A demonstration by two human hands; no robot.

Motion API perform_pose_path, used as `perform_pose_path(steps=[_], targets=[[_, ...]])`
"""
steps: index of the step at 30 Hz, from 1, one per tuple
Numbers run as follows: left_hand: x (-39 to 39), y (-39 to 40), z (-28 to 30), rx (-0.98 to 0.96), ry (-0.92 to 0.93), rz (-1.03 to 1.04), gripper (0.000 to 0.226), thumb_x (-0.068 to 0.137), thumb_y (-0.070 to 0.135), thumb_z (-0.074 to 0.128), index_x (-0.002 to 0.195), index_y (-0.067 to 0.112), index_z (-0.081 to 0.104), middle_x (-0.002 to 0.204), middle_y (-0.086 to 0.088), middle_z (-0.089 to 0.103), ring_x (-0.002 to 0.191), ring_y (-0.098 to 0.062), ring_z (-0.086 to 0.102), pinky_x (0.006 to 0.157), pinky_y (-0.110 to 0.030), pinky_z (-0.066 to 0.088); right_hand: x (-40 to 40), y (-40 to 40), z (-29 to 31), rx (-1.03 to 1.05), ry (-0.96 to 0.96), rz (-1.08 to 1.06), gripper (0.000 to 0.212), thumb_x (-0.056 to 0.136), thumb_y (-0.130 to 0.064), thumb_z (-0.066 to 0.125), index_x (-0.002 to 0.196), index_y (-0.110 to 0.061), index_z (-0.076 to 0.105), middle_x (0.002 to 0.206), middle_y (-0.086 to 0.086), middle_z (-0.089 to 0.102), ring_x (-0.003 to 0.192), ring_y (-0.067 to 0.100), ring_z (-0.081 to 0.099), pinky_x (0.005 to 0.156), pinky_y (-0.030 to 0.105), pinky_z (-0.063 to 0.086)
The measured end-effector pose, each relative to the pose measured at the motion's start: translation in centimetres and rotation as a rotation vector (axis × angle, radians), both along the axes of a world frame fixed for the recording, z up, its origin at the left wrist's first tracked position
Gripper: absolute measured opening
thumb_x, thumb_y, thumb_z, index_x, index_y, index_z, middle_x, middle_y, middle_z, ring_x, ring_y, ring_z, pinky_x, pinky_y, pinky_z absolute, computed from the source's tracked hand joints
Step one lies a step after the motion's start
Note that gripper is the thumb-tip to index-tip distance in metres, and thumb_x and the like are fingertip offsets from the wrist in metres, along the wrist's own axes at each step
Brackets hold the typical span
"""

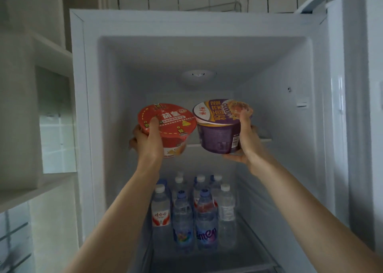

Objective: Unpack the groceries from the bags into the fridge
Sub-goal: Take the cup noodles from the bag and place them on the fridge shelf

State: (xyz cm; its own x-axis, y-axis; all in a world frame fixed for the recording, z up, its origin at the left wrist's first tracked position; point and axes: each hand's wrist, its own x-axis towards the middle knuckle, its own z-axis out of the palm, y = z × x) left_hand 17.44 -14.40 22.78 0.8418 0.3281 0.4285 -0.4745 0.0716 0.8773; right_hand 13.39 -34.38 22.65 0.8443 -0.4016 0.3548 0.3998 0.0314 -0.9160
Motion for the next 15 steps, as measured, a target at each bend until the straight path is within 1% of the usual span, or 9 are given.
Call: perform_pose_path(steps=[2, 4, 5, 7, 8, 10, 11, 13, 15], targets=[[1.2, 0.2, 0.7, -0.028, 0.065, -0.016, 0.084, 0.078, 0.075, 0.039, 0.146, 0.027, 0.03, 0.146, -0.012, 0.033, 0.122, -0.032, 0.05, 0.099, -0.051, 0.046, 0.6, -0.1, 0.4, -0.074, 0.06, 0.015, 0.097, 0.067, -0.091, 0.026, 0.136, -0.024, 0.039, 0.118, 0.006, 0.065, 0.088, 0.023, 0.07, 0.056, 0.038, 0.058], [2.9, 0.6, 1.1, -0.074, 0.121, -0.035, 0.109, 0.052, 0.091, 0.031, 0.143, 0.032, 0.032, 0.144, -0.014, 0.041, 0.12, -0.036, 0.052, 0.097, -0.056, 0.046, 0.5, -0.2, 0.9, -0.188, 0.136, 0.04, 0.114, 0.053, -0.098, 0.02, 0.136, -0.022, 0.04, 0.115, 0.007, 0.065, 0.085, 0.024, 0.07, 0.055, 0.037, 0.058], [3.8, 0.8, 1.1, -0.074, 0.121, -0.035, 0.116, 0.044, 0.094, 0.029, 0.142, 0.034, 0.032, 0.142, -0.015, 0.043, 0.119, -0.038, 0.053, 0.096, -0.057, 0.045, 0.4, -0.1, 1.0, -0.261, 0.166, 0.038, 0.114, 0.053, -0.097, 0.02, 0.135, -0.021, 0.041, 0.114, 0.007, 0.064, 0.082, 0.024, 0.07, 0.053, 0.034, 0.057], [3.8, 0.8, 1.1, -0.019, 0.094, -0.031, 0.118, 0.043, 0.095, 0.031, 0.144, 0.035, 0.026, 0.14, -0.017, 0.044, 0.117, -0.038, 0.054, 0.09, -0.055, 0.051, 0.4, -0.3, 1.1, -0.411, 0.194, -0.022, 0.093, 0.07, -0.088, 0.024, 0.132, -0.02, 0.039, 0.115, 0.005, 0.061, 0.081, 0.024, 0.068, 0.05, 0.028, 0.054], [3.2, 0.7, 1.1, 0.024, 0.08, -0.041, 0.115, 0.047, 0.092, 0.035, 0.146, 0.035, 0.022, 0.139, -0.017, 0.044, 0.114, -0.038, 0.056, 0.078, -0.049, 0.057, 0.5, -0.5, 1.1, -0.491, 0.183, -0.084, 0.086, 0.075, -0.085, 0.026, 0.13, -0.02, 0.039, 0.115, 0.004, 0.06, 0.084, 0.025, 0.067, 0.053, 0.027, 0.053], [2.9, 0.7, 0.6, 0.171, 0.072, -0.058, 0.111, 0.059, 0.086, 0.047, 0.149, 0.033, 0.007, 0.137, -0.017, 0.048, 0.109, -0.038, 0.059, 0.052, -0.032, 0.056, 1.1, -1.0, 0.8, -0.672, 0.117, -0.232, 0.089, 0.073, -0.088, 0.024, 0.125, -0.02, 0.044, 0.111, 0.001, 0.062, 0.093, 0.025, 0.065, 0.068, 0.032, 0.052], [3.2, 0.9, 0.2, 0.27, 0.073, -0.053, 0.115, 0.061, 0.084, 0.052, 0.149, 0.035, -0.002, 0.135, -0.017, 0.05, 0.109, -0.037, 0.06, 0.051, -0.03, 0.055, 1.5, -1.2, 0.6, -0.748, 0.085, -0.313, 0.087, 0.073, -0.088, 0.024, 0.122, -0.019, 0.046, 0.107, 0.001, 0.063, 0.095, 0.026, 0.063, 0.075, 0.034, 0.049], [3.7, 1.4, -0.7, 0.462, 0.055, 0.003, 0.129, 0.051, 0.088, 0.055, 0.144, 0.042, -0.02, 0.138, -0.015, 0.047, 0.117, -0.037, 0.056, 0.08, -0.042, 0.056, 1.6, -1.1, 0.4, -0.858, 0.087, -0.482, 0.076, 0.082, -0.08, 0.024, 0.119, -0.017, 0.044, 0.104, 0.007, 0.063, 0.095, 0.031, 0.061, 0.076, 0.036, 0.044], [4.0, 1.7, -1.4, 0.57, 0.008, 0.105, 0.131, 0.046, 0.094, 0.051, 0.141, 0.045, -0.025, 0.148, -0.014, 0.032, 0.129, -0.037, 0.044, 0.104, -0.053, 0.041, 1.3, -0.8, 0.3, -0.951, 0.128, -0.596, 0.076, 0.084, -0.077, 0.02, 0.123, -0.016, 0.041, 0.109, 0.012, 0.063, 0.098, 0.034, 0.061, 0.073, 0.038, 0.043]])
